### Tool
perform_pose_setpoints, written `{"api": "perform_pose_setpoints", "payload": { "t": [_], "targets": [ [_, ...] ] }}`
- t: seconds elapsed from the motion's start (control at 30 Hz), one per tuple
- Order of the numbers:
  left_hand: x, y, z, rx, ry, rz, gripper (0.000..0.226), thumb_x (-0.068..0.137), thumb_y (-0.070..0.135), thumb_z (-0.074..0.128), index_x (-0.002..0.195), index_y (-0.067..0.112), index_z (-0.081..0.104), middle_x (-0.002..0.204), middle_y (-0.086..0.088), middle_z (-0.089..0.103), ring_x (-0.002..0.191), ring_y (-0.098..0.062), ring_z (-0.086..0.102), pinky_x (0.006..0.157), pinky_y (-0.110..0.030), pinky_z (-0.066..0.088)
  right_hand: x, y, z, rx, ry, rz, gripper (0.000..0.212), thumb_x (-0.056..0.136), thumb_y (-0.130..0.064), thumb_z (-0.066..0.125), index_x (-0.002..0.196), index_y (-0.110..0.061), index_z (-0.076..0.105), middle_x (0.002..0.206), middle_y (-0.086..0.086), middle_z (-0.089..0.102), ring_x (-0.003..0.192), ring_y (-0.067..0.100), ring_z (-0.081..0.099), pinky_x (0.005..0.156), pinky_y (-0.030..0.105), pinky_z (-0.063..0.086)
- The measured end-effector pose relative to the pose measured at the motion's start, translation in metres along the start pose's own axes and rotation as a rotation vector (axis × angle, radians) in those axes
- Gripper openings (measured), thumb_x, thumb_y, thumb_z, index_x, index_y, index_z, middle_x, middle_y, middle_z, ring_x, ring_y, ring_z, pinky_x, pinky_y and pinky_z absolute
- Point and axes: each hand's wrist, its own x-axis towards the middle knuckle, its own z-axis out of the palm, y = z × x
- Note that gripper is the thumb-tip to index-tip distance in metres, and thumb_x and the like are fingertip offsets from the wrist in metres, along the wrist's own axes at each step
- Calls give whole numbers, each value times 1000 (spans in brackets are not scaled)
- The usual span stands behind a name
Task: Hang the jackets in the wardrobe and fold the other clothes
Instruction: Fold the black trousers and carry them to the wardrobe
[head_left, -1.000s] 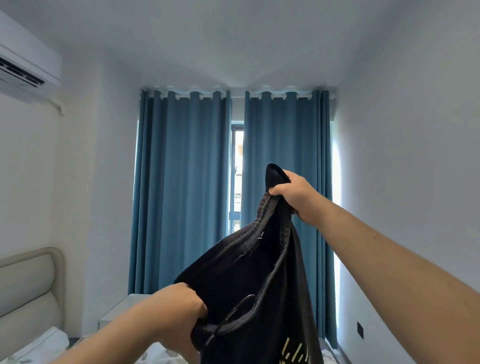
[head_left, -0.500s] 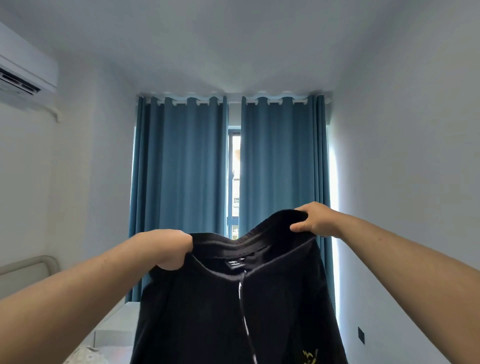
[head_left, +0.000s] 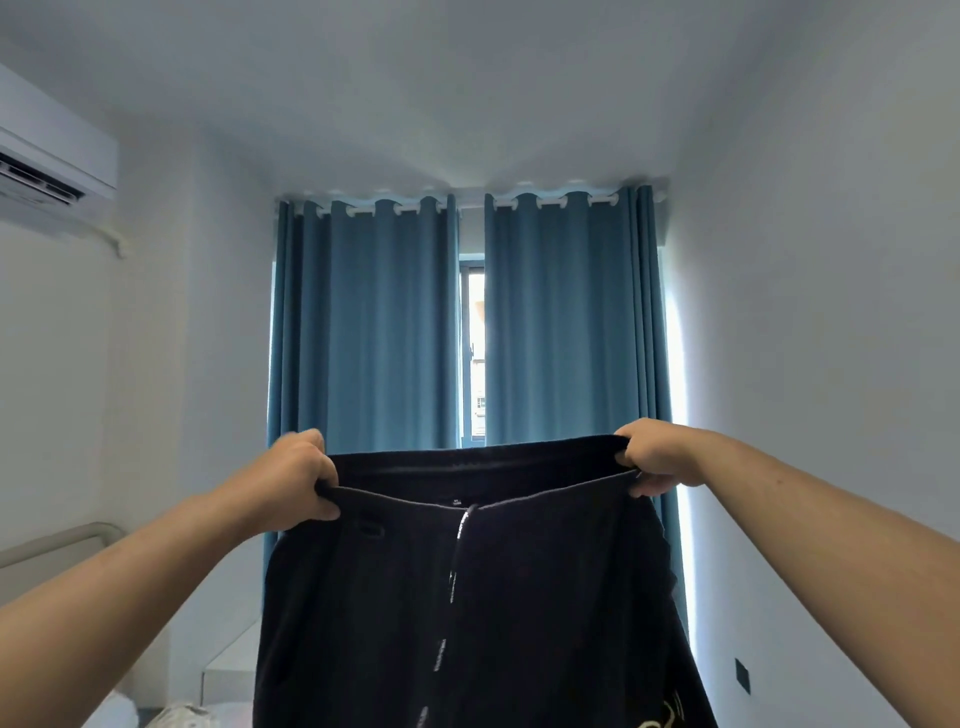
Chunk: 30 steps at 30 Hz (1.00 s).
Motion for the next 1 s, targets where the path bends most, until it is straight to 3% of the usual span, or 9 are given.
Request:
{"api": "perform_pose_setpoints", "payload": {
  "t": [0.1, 0.17, 0.23, 0.33, 0.43, 0.53, 0.7, 0.87, 1.0],
  "targets": [
    [-1, -1, -4, 201, 21, 23, 19, 76, 49, 74, 86, 33, 74, 109, 26, 39, 109, -7, 43, 89, -27, 38, 2, 2, 2, 98, -45, 14, 44, 90, 8, 33, 98, -14, 70, 87, 9, 67, 64, 17, 64, 51, 23, 51],
    [-2, -3, -10, -4, -116, -74, 11, 79, 34, 72, 76, 26, 65, 95, 16, 57, 87, -9, 58, 73, -28, 48, 4, 5, 3, 203, -53, 27, 48, 83, 12, 28, 98, -8, 68, 77, 9, 59, 53, 13, 52, 45, 22, 41],
    [-5, -3, -10, -167, -234, -182, 14, 80, 20, 68, 73, 17, 57, 72, 1, 60, 58, -13, 60, 53, -28, 50, 6, 4, 4, 344, -74, 47, 37, 79, 12, 27, 86, -4, 59, 69, 7, 49, 48, 12, 41, 46, 22, 31],
    [-11, -9, -1, -173, -318, -223, 19, 79, 17, 70, 70, 18, 53, 62, 4, 55, 51, -10, 53, 46, -21, 41, 6, -1, 5, 511, -176, 4, 15, 85, 1, 41, 79, -11, 47, 74, 4, 43, 54, 12, 37, 51, 23, 28],
    [-16, -16, 12, -298, -275, -248, 24, 76, 15, 76, 67, 17, 54, 59, 5, 54, 54, -9, 51, 48, -19, 39, 4, -4, 3, 402, -274, -139, 9, 88, -7, 65, 94, -10, 60, 82, 2, 58, 67, 13, 50, 57, 22, 41],
    [-19, -23, 18, -540, -134, -320, 21, 75, 13, 80, 69, 11, 60, 56, 4, 58, 56, -10, 57, 50, -18, 42, 7, 0, 7, 222, -129, -227, 33, 79, -7, 79, 108, -10, 63, 90, 6, 66, 79, 18, 62, 66, 27, 51],
    [-23, -28, 17, -991, -31, -398, 11, 87, 7, 72, 85, -1, 65, 72, -12, 69, 64, -17, 69, 60, -29, 55, 13, 8, 10, 197, 152, -347, 6, 83, -15, 78, 86, -15, 73, 77, 0, 74, 68, 12, 71, 57, 18, 51],
    [-16, -19, 14, -1113, 34, -426, 30, 85, -7, 70, 108, 9, 61, 96, -20, 67, 85, -30, 67, 71, -34, 54, 12, 7, 11, -111, 216, -352, 6, 86, -23, 74, 80, -24, 75, 78, -5, 74, 78, 13, 71, 74, 31, 57],
    [-16, -17, 7, -1038, -101, -488, 13, 85, -5, 70, 98, -3, 68, 83, -19, 74, 78, -31, 72, 64, -32, 53, 9, 7, 12, -90, 228, -363, 7, 89, -24, 72, 84, -28, 76, 81, -8, 75, 85, 13, 70, 84, 32, 53]
  ]
}}
